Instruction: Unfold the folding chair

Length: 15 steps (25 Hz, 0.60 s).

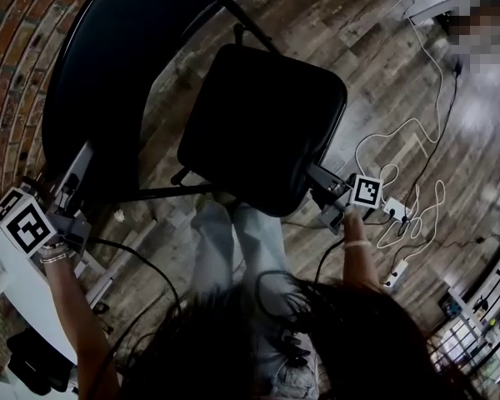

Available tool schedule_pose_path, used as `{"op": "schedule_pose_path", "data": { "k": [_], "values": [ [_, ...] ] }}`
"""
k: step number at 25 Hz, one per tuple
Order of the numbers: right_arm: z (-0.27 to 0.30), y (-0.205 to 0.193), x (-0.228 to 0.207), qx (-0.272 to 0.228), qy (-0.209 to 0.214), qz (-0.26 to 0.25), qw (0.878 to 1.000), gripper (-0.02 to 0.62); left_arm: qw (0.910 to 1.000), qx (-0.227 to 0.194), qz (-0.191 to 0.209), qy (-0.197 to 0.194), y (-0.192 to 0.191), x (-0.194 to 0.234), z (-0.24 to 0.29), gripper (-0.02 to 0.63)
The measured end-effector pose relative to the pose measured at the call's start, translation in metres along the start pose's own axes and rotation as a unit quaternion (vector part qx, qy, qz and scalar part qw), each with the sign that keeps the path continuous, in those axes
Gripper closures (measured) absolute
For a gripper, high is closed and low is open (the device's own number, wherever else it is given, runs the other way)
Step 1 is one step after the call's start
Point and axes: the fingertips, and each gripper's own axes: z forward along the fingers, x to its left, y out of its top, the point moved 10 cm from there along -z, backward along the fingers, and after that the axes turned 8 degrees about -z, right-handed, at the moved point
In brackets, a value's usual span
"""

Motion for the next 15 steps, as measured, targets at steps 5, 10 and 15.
{"op": "schedule_pose_path", "data": {
  "k": [5, 10, 15],
  "values": [
    [0.001, -0.002, -0.005, -0.007, 0.001, 0.004, 1.0, 0.397, 1.0, -0.004, -0.002, -0.007, 0.0, 0.011, 0.001, 0.552],
    [-0.003, -0.006, -0.011, -0.015, -0.002, 0.01, 1.0, 0.394, 0.9999, -0.006, -0.005, -0.014, -0.004, 0.014, 0.003, 0.552],
    [-0.005, -0.007, -0.017, -0.018, -0.002, 0.012, 1.0, 0.394, 0.9997, -0.009, -0.009, -0.021, -0.005, 0.02, 0.005, 0.552]
  ]
}}
